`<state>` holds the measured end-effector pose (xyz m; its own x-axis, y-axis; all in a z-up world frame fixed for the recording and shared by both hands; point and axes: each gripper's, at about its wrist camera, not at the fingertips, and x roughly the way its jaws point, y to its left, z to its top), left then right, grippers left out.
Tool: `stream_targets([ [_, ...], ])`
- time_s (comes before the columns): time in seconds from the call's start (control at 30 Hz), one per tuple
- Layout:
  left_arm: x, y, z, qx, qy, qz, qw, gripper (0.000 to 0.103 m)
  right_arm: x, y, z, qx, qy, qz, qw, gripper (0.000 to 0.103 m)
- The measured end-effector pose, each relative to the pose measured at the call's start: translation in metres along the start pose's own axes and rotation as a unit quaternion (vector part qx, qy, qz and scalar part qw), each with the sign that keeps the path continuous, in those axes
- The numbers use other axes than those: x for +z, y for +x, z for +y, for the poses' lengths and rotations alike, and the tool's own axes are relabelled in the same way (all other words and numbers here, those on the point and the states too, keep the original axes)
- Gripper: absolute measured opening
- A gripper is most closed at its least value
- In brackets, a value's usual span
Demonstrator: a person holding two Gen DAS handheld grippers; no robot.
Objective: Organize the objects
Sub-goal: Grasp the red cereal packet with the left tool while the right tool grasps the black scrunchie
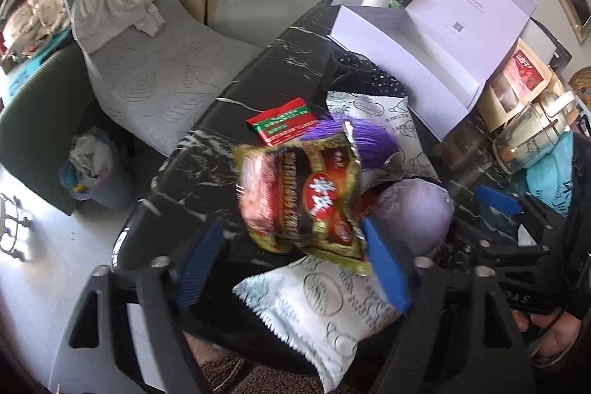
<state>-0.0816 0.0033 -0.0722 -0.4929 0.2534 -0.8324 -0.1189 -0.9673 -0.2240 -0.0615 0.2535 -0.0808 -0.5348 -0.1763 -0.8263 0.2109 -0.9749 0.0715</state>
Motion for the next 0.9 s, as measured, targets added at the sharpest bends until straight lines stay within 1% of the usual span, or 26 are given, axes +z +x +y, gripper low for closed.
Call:
stream_targets([
  [0.1, 0.004, 0.01, 0.001, -0.013, -0.003, 0.008, 0.9999, 0.067, 0.006, 0.009, -0.002, 0.001, 0.002, 0.003, 1.0, 0.089],
  [0.33, 0.015, 0.018, 0.007, -0.031, 0.002, -0.002, 0.9995, 0.067, 0.014, 0.024, -0.003, 0.016, 0.005, 0.009, 1.0, 0.089],
  [0.4, 0.019, 0.019, 0.01, -0.038, 0.002, -0.004, 0.9993, 0.068, 0.015, 0.027, -0.001, 0.017, -0.001, 0.009, 1.0, 0.087],
  [0.47, 0.023, 0.021, 0.013, -0.046, 0.001, -0.005, 0.9989, 0.069, 0.015, 0.029, 0.001, 0.014, -0.011, 0.013, 1.0, 0.075],
  [0.5, 0.024, 0.02, 0.014, -0.05, 0.0, -0.006, 0.9987, 0.07, 0.015, 0.031, 0.002, 0.012, -0.014, 0.015, 1.0, 0.071],
  [0.53, 0.025, 0.022, 0.016, -0.051, 0.001, -0.006, 0.9987, 0.071, 0.014, 0.033, 0.003, 0.011, -0.018, 0.022, 1.0, 0.065],
  [0.57, 0.026, 0.022, 0.016, -0.052, 0.002, -0.006, 0.9987, 0.072, 0.014, 0.032, 0.005, 0.004, -0.026, 0.016, 1.0, 0.057],
  [0.6, 0.027, 0.024, 0.017, -0.051, 0.004, -0.005, 0.9987, 0.072, 0.014, 0.033, 0.006, -0.001, -0.032, 0.015, 0.999, 0.054],
  [0.67, 0.027, 0.024, 0.018, -0.051, 0.005, -0.006, 0.9987, 0.074, 0.014, 0.032, 0.007, -0.008, -0.038, 0.013, 0.999, 0.038],
  [0.77, 0.031, 0.03, 0.019, -0.053, 0.006, -0.004, 0.9986, 0.079, 0.014, 0.031, 0.003, -0.007, -0.033, 0.01, 0.999, 0.03],
  [0.83, 0.032, 0.036, 0.018, -0.049, 0.01, -0.001, 0.9988, 0.08, 0.014, 0.03, 0.001, -0.008, -0.03, 0.01, 0.999, 0.025],
  [0.9, 0.034, 0.043, 0.016, -0.046, 0.017, 0.004, 0.9988, 0.08, 0.013, 0.03, -0.001, -0.006, -0.027, 0.01, 1.0, 0.024],
])
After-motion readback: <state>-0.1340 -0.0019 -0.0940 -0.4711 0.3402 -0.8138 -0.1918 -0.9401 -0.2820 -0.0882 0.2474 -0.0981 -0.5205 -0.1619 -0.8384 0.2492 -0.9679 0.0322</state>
